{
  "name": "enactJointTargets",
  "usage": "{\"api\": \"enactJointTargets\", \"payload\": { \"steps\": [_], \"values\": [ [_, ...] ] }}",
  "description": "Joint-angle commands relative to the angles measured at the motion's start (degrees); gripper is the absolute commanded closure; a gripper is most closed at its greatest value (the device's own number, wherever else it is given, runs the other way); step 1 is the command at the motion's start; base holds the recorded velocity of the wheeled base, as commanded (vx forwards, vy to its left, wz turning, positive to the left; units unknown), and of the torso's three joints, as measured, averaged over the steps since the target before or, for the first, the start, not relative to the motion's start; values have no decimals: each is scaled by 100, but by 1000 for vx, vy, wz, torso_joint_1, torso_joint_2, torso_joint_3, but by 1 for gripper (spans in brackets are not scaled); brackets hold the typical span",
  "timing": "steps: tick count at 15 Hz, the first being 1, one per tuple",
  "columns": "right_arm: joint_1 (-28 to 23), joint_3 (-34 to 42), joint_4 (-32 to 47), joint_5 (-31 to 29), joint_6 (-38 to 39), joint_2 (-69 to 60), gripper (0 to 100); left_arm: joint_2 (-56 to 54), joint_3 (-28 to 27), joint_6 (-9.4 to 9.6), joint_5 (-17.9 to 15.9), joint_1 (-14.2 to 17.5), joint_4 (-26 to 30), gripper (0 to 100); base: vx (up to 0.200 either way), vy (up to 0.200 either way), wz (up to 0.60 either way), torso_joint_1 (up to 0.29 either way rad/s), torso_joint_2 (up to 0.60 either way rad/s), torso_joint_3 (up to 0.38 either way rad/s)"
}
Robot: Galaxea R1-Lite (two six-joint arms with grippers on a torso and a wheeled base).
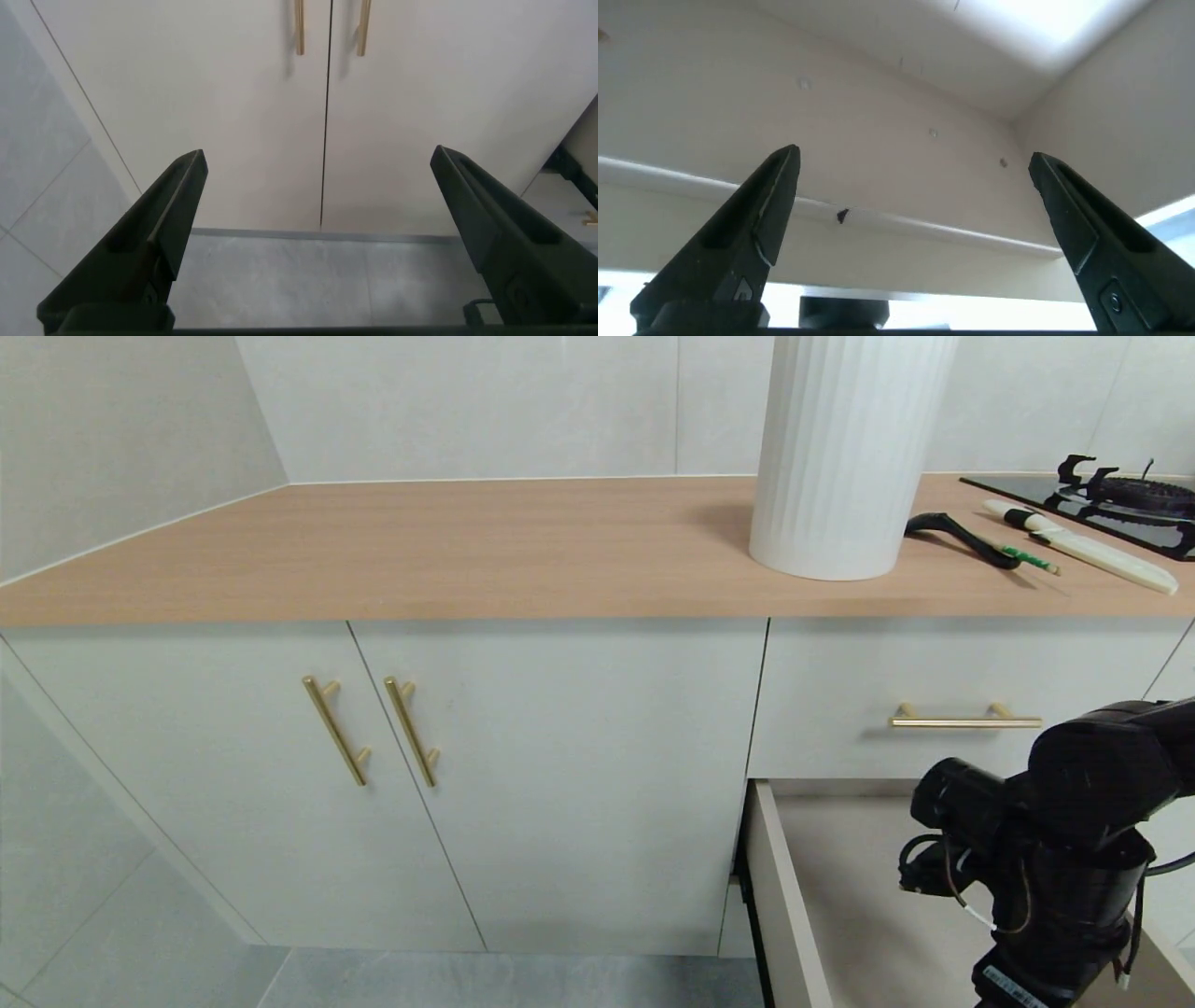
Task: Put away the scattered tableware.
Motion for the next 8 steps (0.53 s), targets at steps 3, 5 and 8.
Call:
{"api": "enactJointTargets", "payload": {
  "steps": [3, 5, 8],
  "values": [
    [-196, -441, -37, 69, 478, -2078, 0, 9, -6, 0, 2, 2, -1, 0, 0, 0, 0, 0, 0, 0],
    [-328, -520, -169, 69, 513, -2834, 0, 9, 2, 0, 2, 2, -1, 0, 0, 0, 0, 0, 0, 0],
    [-592, -406, -1057, 113, 495, -3572, 0, 9, 2, 0, 2, -6, -1, 0, 0, 0, 0, 0, 0, 0]
  ]
}}
